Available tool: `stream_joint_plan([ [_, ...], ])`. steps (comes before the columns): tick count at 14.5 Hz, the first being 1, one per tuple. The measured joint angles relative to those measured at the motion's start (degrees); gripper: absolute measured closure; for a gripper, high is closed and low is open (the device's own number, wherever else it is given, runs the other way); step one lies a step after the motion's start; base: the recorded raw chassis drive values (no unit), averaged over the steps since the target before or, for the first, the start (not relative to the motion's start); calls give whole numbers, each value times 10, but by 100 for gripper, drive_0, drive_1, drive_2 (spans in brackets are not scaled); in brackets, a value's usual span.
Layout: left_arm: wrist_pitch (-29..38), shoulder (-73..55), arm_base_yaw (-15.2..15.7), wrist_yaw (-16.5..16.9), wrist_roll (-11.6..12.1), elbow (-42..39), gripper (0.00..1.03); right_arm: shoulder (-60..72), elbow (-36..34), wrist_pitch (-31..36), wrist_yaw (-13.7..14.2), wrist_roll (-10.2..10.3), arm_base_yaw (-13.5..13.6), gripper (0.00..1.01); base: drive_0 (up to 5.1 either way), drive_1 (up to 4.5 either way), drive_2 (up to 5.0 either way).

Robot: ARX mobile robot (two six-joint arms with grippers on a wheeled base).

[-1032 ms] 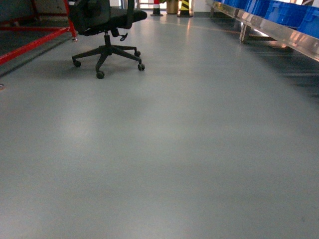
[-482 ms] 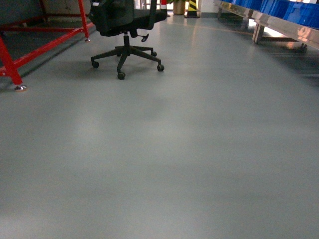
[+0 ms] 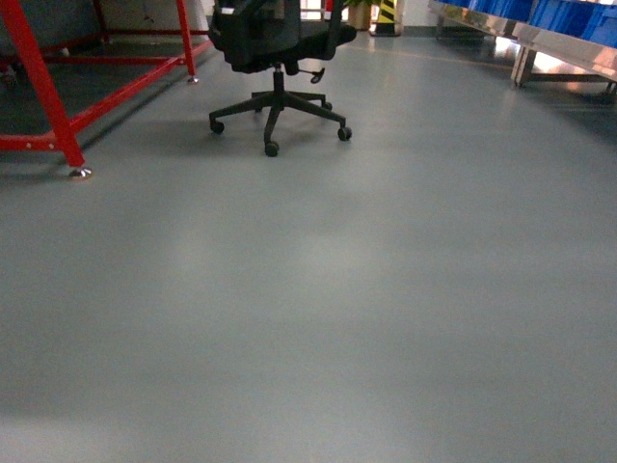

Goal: Pick capacitor and pack into box

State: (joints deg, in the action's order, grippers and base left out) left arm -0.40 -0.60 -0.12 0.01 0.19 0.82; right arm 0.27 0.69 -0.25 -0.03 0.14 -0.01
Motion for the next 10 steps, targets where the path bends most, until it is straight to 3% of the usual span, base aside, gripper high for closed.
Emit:
stream_joint_plan([
  [10,0,0,0,0,0,0,59,0,0,0,0,0,0,3,-499,246,246],
])
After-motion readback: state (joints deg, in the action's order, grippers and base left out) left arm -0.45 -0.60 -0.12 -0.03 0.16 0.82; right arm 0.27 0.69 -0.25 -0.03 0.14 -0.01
